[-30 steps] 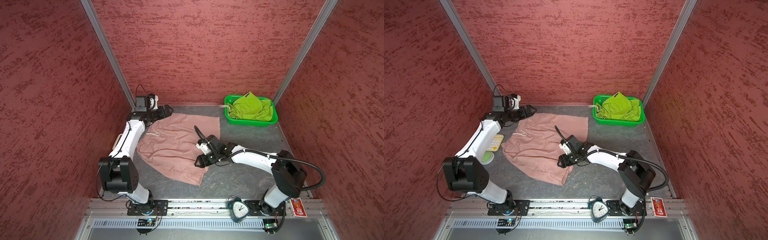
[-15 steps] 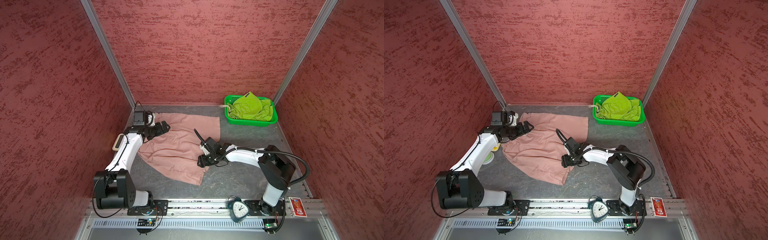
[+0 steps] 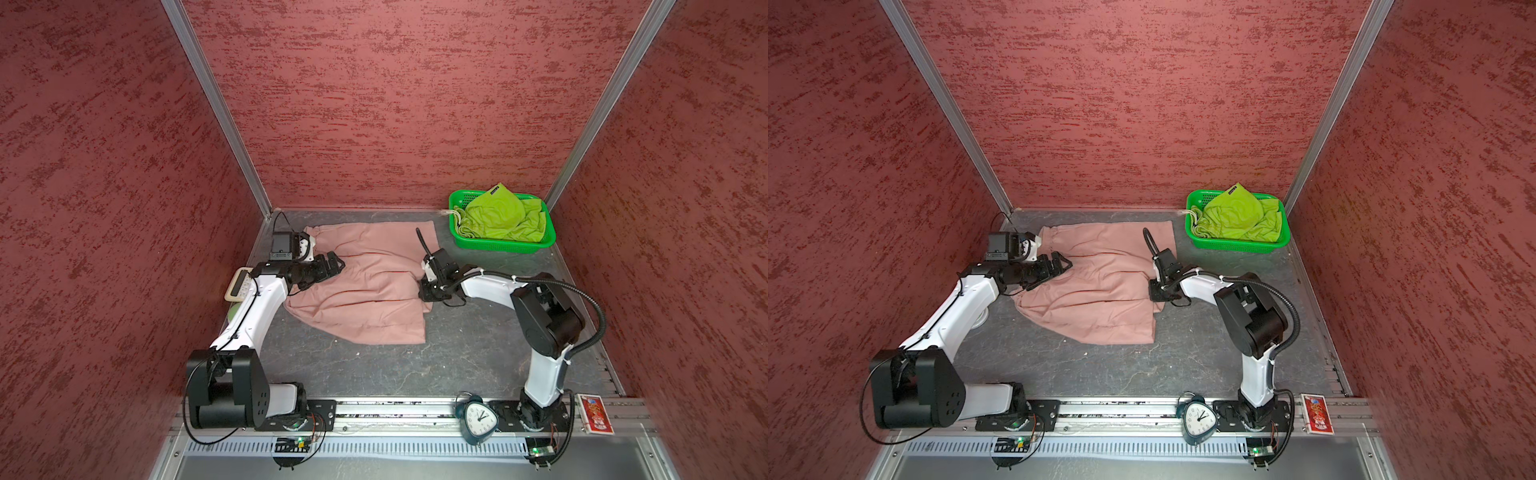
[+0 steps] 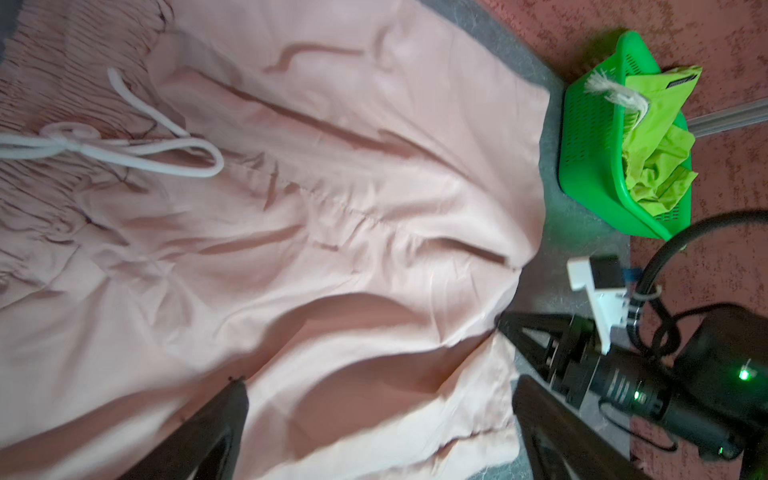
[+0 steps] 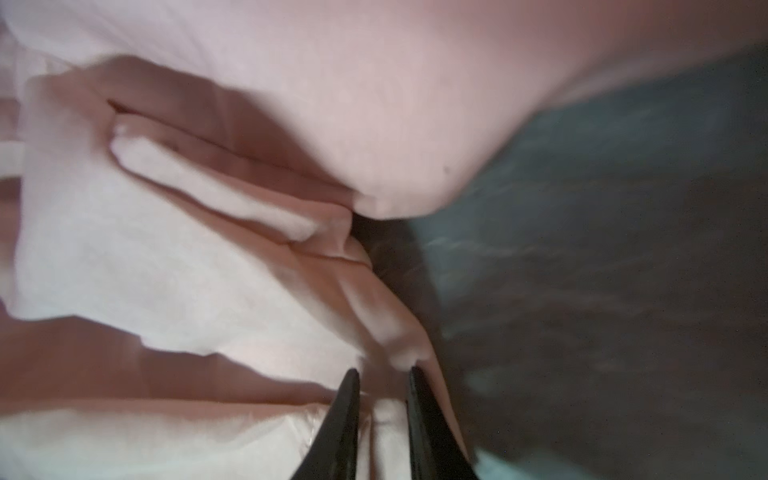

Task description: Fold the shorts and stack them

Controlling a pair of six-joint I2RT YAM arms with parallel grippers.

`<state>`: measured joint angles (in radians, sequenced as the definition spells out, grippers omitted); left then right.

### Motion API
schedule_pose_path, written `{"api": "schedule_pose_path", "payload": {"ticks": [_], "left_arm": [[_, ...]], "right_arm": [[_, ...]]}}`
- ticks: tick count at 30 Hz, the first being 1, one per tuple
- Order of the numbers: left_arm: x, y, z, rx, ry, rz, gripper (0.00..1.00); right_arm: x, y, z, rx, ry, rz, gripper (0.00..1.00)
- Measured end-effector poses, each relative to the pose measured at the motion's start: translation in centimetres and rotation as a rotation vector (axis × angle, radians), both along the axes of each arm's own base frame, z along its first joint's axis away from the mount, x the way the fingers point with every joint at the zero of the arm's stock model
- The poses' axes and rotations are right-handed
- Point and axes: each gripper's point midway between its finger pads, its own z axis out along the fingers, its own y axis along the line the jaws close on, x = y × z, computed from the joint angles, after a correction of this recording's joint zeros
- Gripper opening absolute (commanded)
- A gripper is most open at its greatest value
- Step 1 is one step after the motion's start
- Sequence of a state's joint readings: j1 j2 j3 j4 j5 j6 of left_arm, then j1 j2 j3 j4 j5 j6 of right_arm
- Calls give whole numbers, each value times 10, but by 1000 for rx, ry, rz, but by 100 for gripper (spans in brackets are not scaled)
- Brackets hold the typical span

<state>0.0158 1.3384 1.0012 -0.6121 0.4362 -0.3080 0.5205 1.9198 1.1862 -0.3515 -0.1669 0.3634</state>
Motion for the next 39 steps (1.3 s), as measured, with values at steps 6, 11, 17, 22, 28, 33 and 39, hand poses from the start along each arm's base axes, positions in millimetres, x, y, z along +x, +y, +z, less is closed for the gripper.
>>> {"api": "schedule_pose_path", "payload": {"ticks": [6, 11, 17, 22, 28, 33, 39], "left_arm": [[-11, -2, -15, 5, 45, 2, 99], [-22, 5, -26, 37, 66, 36, 99], [-36, 18, -49, 79, 129, 83, 99], [-41, 50, -53, 120, 133, 210, 99], [-40, 67, -55, 125, 109, 287, 99], [-43, 68, -63, 114, 118, 297, 99], [-44, 74, -68, 51, 123, 334, 100]], "right_arm": [[23, -20, 18, -65, -57, 6, 57], [-9, -27, 52, -17, -84, -1, 61], [-55, -34, 54, 18, -45, -29, 65], [-84, -34, 23, 13, 53, -33, 63], [-84, -17, 17, 51, 61, -16, 22], [-82, -12, 32, 82, 22, -16, 0], [-109, -23, 61, 146, -23, -41, 9]]}}
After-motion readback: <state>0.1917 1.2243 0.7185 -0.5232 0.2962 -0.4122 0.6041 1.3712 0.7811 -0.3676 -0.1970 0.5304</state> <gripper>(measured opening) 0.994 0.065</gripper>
